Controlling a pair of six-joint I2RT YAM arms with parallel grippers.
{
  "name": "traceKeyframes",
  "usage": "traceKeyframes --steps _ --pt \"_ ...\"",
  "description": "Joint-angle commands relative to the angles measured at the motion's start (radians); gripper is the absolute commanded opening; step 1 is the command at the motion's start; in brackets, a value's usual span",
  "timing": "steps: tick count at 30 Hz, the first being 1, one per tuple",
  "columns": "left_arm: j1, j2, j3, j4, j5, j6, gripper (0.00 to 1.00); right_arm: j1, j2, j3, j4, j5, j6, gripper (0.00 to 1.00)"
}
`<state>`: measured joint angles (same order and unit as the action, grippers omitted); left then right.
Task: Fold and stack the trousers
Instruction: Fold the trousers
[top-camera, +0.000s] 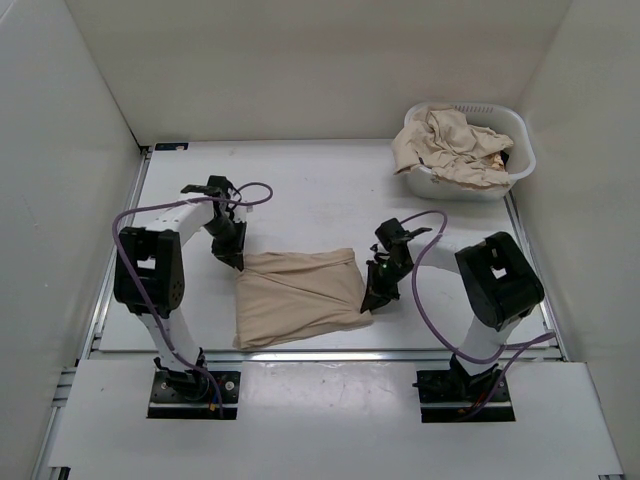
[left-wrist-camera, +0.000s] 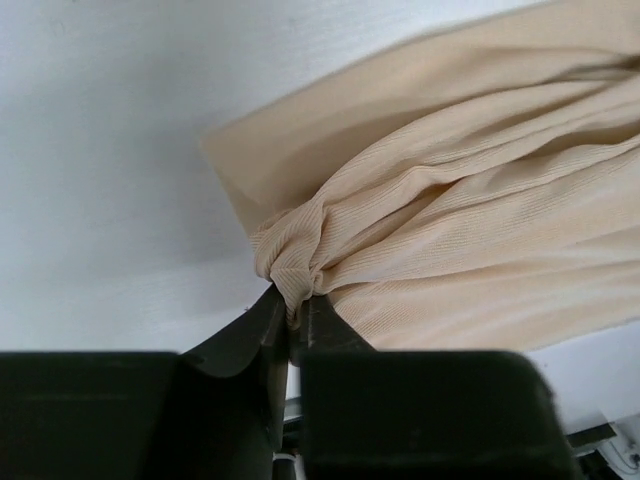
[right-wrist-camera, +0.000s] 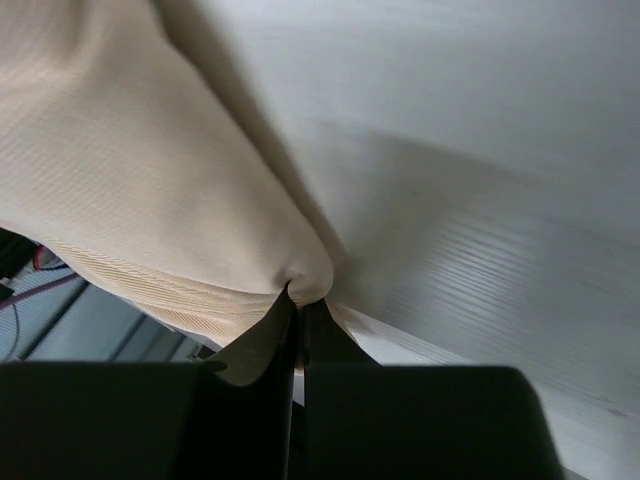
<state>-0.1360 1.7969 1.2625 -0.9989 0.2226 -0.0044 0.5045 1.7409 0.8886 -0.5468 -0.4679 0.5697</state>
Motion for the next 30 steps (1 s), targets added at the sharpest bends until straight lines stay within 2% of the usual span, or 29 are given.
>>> traceKeyframes --steps 1,4,5,7,8,9,11,12,13,16,20,26,29,30 --pt "0.006 0.024 0.032 0.086 -0.051 0.004 0.22 0.043 0.031 0.041 0.004 0.017 -0.016 0.02" --pt "0.016 0.059 0.061 0.111 -0.051 0.004 0.23 0.052 0.04 0.052 0.013 -0.011 -0.007 0.13" --pt "0.028 0.059 0.073 0.111 -0.051 0.004 0.27 0.052 0.026 0.052 0.013 -0.034 -0.007 0.28" --pt "0.044 0.059 0.074 0.111 -0.042 0.004 0.39 0.052 0.013 0.052 0.013 -0.034 -0.007 0.42" --pt "0.061 0.059 0.074 0.111 -0.042 0.004 0.47 0.052 -0.006 0.061 0.004 -0.034 -0.023 0.54" --pt "0.061 0.046 0.063 0.111 -0.042 0.004 0.56 0.052 -0.017 0.079 -0.01 -0.034 -0.036 0.59" --pt "0.088 0.013 0.063 0.102 -0.032 0.004 0.66 0.052 -0.047 0.108 -0.06 0.027 -0.06 0.69" --pt "0.11 -0.028 0.054 0.102 -0.01 0.004 0.7 0.052 -0.047 0.136 -0.07 0.046 -0.06 0.72" --pt "0.122 -0.048 0.054 0.086 0.0 0.004 0.76 0.03 -0.061 0.148 -0.07 0.064 -0.06 0.73" --pt "0.142 -0.119 0.034 0.048 0.055 0.004 0.77 0.002 -0.037 0.218 -0.036 0.115 -0.025 0.74" --pt "0.128 -0.143 -0.049 0.031 0.098 0.004 0.77 0.002 0.089 0.346 -0.007 0.144 -0.025 0.76" --pt "0.128 -0.015 -0.054 0.049 0.179 0.004 0.77 -0.007 0.236 0.414 0.068 0.155 0.051 0.77" --pt "0.128 0.061 -0.016 0.074 0.179 0.004 0.76 -0.027 0.27 0.426 0.093 0.155 0.1 0.6" --pt "0.128 0.077 -0.006 0.083 0.179 0.004 0.74 -0.027 0.27 0.426 0.106 0.155 0.114 0.5"
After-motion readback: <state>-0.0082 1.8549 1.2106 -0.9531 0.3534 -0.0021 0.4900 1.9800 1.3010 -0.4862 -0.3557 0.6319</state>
